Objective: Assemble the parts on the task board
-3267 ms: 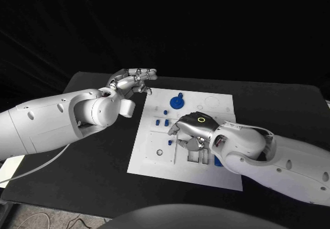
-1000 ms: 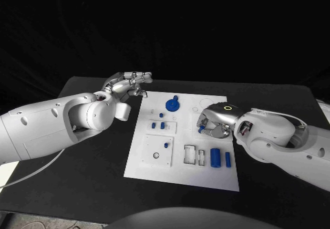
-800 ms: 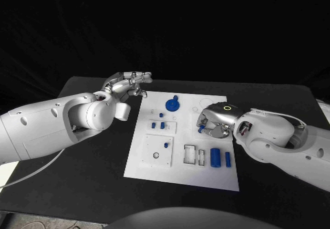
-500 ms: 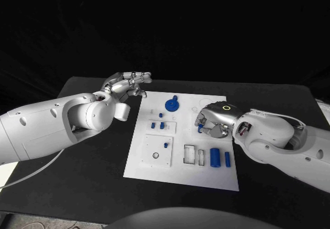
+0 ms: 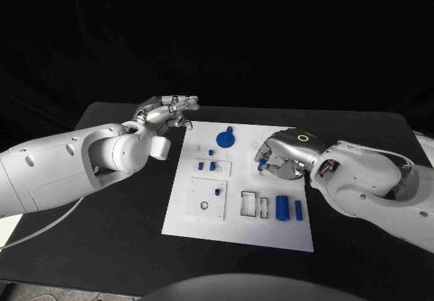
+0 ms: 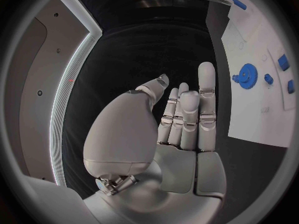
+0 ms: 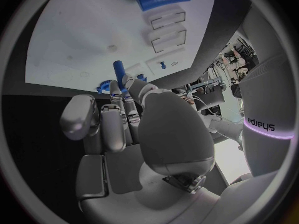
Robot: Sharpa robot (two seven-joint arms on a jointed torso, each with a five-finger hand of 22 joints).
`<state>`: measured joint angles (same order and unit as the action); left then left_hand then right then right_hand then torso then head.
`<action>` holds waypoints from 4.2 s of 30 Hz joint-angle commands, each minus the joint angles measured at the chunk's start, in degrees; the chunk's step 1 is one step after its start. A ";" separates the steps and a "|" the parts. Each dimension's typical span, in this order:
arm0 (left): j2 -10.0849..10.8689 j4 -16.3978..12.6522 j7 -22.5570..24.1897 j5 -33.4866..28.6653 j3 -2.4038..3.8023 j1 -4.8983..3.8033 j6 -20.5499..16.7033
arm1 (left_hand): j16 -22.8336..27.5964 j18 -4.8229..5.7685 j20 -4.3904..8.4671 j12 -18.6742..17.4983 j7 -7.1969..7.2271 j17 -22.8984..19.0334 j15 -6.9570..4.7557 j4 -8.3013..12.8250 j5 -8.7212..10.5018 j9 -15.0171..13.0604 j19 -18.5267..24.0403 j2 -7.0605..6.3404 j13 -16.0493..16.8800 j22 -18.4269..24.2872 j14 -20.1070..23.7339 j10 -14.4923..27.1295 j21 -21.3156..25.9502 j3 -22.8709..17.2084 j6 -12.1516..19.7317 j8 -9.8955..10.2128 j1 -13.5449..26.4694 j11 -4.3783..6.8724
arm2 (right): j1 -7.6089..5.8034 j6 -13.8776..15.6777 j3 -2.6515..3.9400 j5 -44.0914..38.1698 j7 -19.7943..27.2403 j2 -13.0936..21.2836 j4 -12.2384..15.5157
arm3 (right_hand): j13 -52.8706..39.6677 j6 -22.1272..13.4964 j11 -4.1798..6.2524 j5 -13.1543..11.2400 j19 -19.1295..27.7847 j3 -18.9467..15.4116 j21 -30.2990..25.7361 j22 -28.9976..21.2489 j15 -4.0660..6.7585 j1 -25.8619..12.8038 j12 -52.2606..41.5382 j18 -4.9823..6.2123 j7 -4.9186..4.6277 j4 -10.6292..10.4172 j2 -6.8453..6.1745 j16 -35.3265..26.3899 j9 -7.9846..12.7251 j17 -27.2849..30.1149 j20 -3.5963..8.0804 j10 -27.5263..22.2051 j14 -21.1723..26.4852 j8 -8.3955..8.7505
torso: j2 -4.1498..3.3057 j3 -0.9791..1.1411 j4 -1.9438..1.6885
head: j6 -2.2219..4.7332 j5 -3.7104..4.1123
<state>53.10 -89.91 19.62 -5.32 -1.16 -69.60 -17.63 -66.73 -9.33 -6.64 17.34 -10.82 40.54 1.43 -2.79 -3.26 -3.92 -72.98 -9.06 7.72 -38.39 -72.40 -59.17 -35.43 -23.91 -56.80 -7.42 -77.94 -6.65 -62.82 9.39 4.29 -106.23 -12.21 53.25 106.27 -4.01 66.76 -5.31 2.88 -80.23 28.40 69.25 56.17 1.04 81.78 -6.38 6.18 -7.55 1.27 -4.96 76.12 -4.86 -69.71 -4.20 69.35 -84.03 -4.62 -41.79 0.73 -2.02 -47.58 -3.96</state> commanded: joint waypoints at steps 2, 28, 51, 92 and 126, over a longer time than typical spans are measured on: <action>-0.14 -0.03 0.35 -0.15 0.03 -0.03 0.79 | -0.29 -1.09 -0.31 0.20 -0.15 -0.05 0.08 0.10 -0.26 -0.01 0.03 0.22 0.05 0.10 0.37 0.52 0.39 0.13 0.38 -0.26 -0.18 -0.01 | -0.16 0.79 0.14 0.86 0.00 -0.33 2.13 | -0.42 0.39 2.01 0.33 -0.27 0.22 0.44 0.13 0.54 0.85 -0.13 0.01 0.13 -0.02 0.42 0.33 0.01 -0.10 0.24 2.52 -2.61 -0.28 | -0.02 0.03 -0.12 | 0.20 0.02; -1.67 0.29 0.34 -0.15 0.03 -0.03 1.09 | -0.29 -1.09 -0.31 0.20 -0.15 -0.05 0.08 0.10 -0.26 -0.01 0.03 0.22 0.05 0.10 0.37 0.52 0.39 0.13 0.38 -0.26 -0.18 -0.01 | 7.50 1.34 -0.04 2.19 4.49 -14.70 -0.85 | -0.42 0.32 1.97 0.56 -0.12 0.54 0.17 -0.35 0.54 0.81 0.14 0.10 0.07 0.23 0.39 0.19 0.04 0.12 0.25 2.45 -2.55 -0.15 | -0.16 0.03 -0.04 | -0.18 -2.96; -2.04 0.39 0.16 -0.15 0.03 -0.03 1.38 | -0.29 -1.09 -0.31 0.20 -0.15 -0.05 0.08 0.10 -0.26 -0.01 0.03 0.22 0.05 0.10 0.37 0.52 0.39 0.13 0.38 -0.26 -0.18 -0.01 | 9.79 0.15 -0.69 0.86 3.71 -18.01 -5.29 | -0.42 0.26 1.93 0.67 -0.05 0.72 0.06 -0.54 0.52 0.79 0.25 0.14 0.01 0.34 0.43 0.13 0.06 0.22 0.25 2.43 -2.52 -0.07 | -0.16 0.04 -0.28 | -1.11 -3.24; -1.69 0.34 0.08 -0.11 0.03 -0.03 1.39 | -0.34 -1.09 -0.33 0.50 -0.17 -0.11 0.10 0.10 -0.25 -0.01 0.03 0.34 0.08 0.15 0.41 0.74 0.44 0.17 0.49 -0.40 -0.18 -0.03 | 9.47 -4.42 -0.82 -3.17 -0.18 -17.96 -5.32 | -0.48 0.35 1.88 0.29 0.02 0.68 0.06 -0.56 0.45 0.06 0.52 0.13 -0.01 0.37 0.20 0.12 0.05 0.27 0.19 2.53 -2.49 0.00 | -0.12 0.04 -0.27 | -1.23 -3.20; -1.34 0.30 -0.28 -0.10 0.03 -0.03 1.26 | -0.30 -1.09 -0.34 0.66 -0.21 -0.32 0.11 0.15 -0.25 0.00 0.02 0.32 0.08 0.18 0.49 0.98 0.48 0.21 0.65 -0.45 -0.21 -0.06 | 8.99 14.38 -0.58 6.12 4.43 -11.10 -1.29 | -0.60 -13.04 -0.06 3.79 3.45 -22.58 -10.44 -14.45 -1.20 -0.13 -4.46 2.30 -1.26 -10.33 -2.63 -7.75 0.79 10.84 -1.53 -12.28 -0.39 0.83 | 0.11 -0.03 0.01 | -0.60 -2.18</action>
<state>51.77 -89.48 19.20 -5.32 -1.16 -69.60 -17.26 -66.73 -9.33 -6.64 17.65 -11.03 40.27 1.63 -2.79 -3.26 -3.92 -72.98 -9.06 7.72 -38.29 -72.21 -58.66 -35.16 -23.91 -56.59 -7.64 -77.94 -6.74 -53.61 17.66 3.61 -105.96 -10.25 41.51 104.50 -4.49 53.66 -5.69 6.53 -76.68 5.82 58.75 41.64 -0.59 81.57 -10.33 7.99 -8.60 -8.79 -7.88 68.50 -4.03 -59.00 -6.09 56.13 -83.99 -3.68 -41.80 0.80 -2.16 -48.45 -6.49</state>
